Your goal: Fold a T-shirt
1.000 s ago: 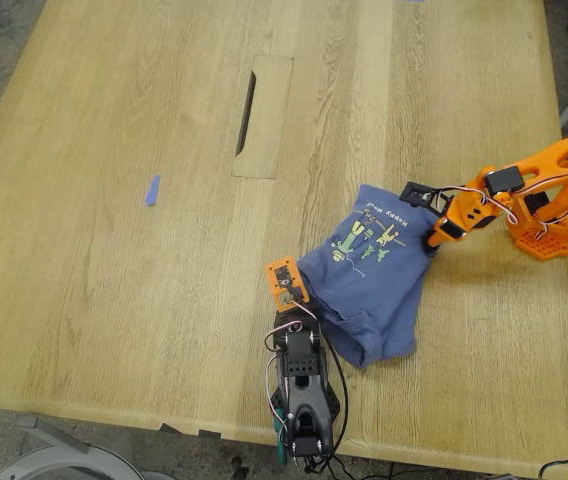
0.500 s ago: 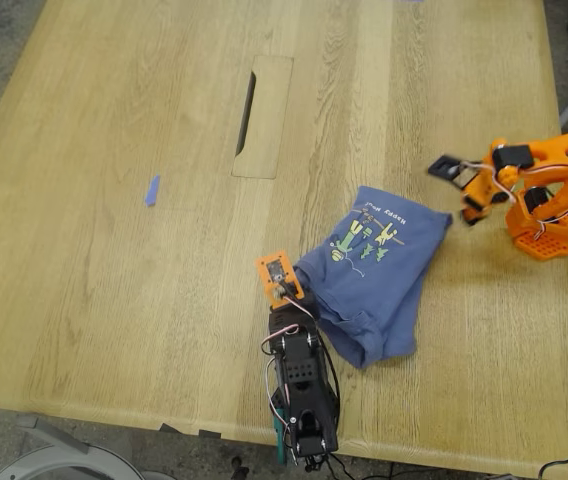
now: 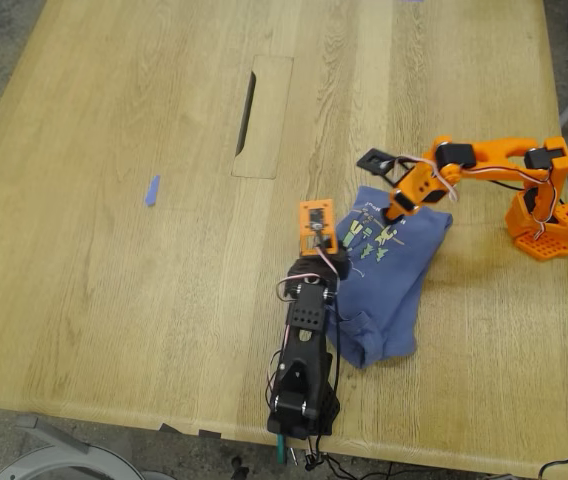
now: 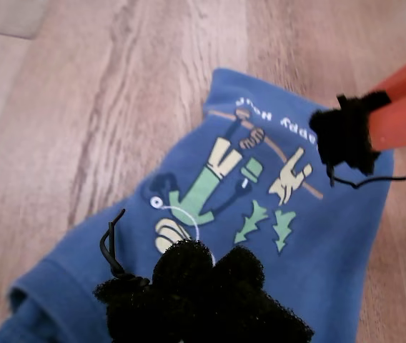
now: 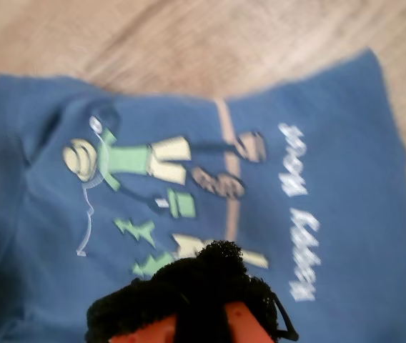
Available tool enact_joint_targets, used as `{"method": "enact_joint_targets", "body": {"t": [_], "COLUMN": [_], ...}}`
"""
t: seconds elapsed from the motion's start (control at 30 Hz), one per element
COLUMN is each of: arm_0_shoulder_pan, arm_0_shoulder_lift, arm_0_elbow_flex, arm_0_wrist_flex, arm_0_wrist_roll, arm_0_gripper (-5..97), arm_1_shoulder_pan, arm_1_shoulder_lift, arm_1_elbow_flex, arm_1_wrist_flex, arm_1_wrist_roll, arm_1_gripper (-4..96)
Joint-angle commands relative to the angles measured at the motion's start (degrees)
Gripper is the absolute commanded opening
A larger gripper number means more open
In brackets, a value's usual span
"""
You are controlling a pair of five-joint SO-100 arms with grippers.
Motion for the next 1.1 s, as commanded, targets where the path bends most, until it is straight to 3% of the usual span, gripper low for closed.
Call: {"method": "enact_joint_targets", "body": {"t": [0.0, 0.2, 0.47, 1.07], "arm_0_shoulder_pan": [4.31, 3.69, -10.55, -27.51], "arm_0_shoulder_lift": [-1.23, -2.55, -1.58, 0.26], "arm_0_elbow_flex": [3.69, 12.30, 20.21, 21.09], "arm_0_wrist_flex": [-7.82, -13.71, -16.96, -16.96], "arm_0_wrist_roll": [-0.70, -1.14, -2.11, -2.99], "arm_0_gripper": [0, 0, 0, 0], "arm_1_shoulder_pan": [-0.97, -5.10, -9.05, -7.29], "arm_1_shoulder_lift": [2.02, 2.46, 14.24, 45.09], "arm_1_elbow_flex": [7.12, 22.06, 47.55, 71.02], "arm_1_wrist_flex": [-9.40, -19.42, -26.10, -7.82], "arm_1_wrist_roll": [-1.05, -0.62, 1.58, 2.99], "arm_1_gripper": [0.0, 0.0, 0.0, 0.0]}}
